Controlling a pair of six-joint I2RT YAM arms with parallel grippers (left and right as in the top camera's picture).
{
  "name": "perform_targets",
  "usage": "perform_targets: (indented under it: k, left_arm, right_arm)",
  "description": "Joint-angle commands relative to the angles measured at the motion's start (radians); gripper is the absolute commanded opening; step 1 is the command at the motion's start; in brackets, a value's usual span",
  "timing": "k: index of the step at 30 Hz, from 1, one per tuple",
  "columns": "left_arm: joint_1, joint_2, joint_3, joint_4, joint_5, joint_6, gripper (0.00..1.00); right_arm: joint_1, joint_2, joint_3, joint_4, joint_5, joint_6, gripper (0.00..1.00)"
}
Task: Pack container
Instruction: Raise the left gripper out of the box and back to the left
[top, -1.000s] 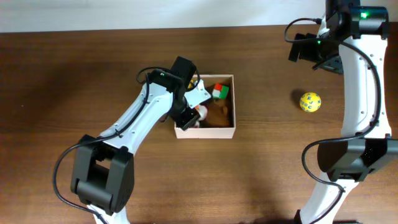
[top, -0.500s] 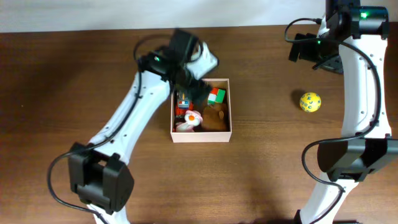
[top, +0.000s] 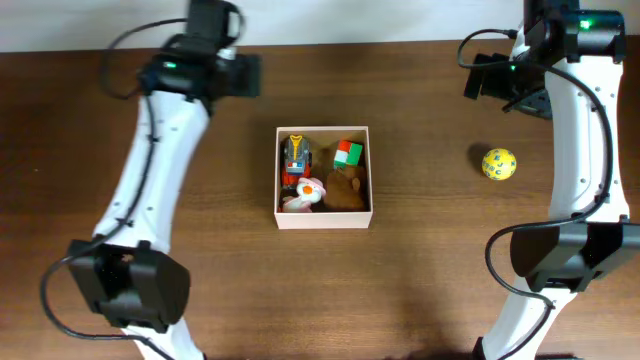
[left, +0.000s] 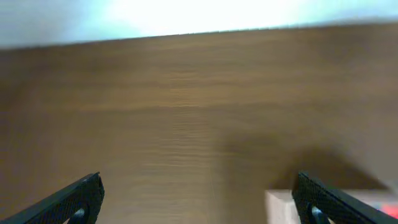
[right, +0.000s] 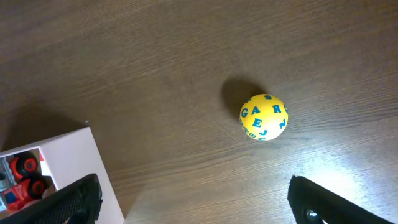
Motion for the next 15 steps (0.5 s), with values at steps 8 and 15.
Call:
perform_targets:
  k: [8, 15]
  left_arm:
    - [0.149, -0.004, 0.007, 0.007, -0.055, -0.082, 0.99]
    - [0.151, -0.004, 0.007, 0.006, -0.055, -0.082, 0.99]
  right_arm:
    - [0.001, 0.000, 0.015, 0.000, 0.009, -0.006, 0.99]
    - [0.001, 0.000, 0.015, 0.001, 0.009, -0.006, 0.99]
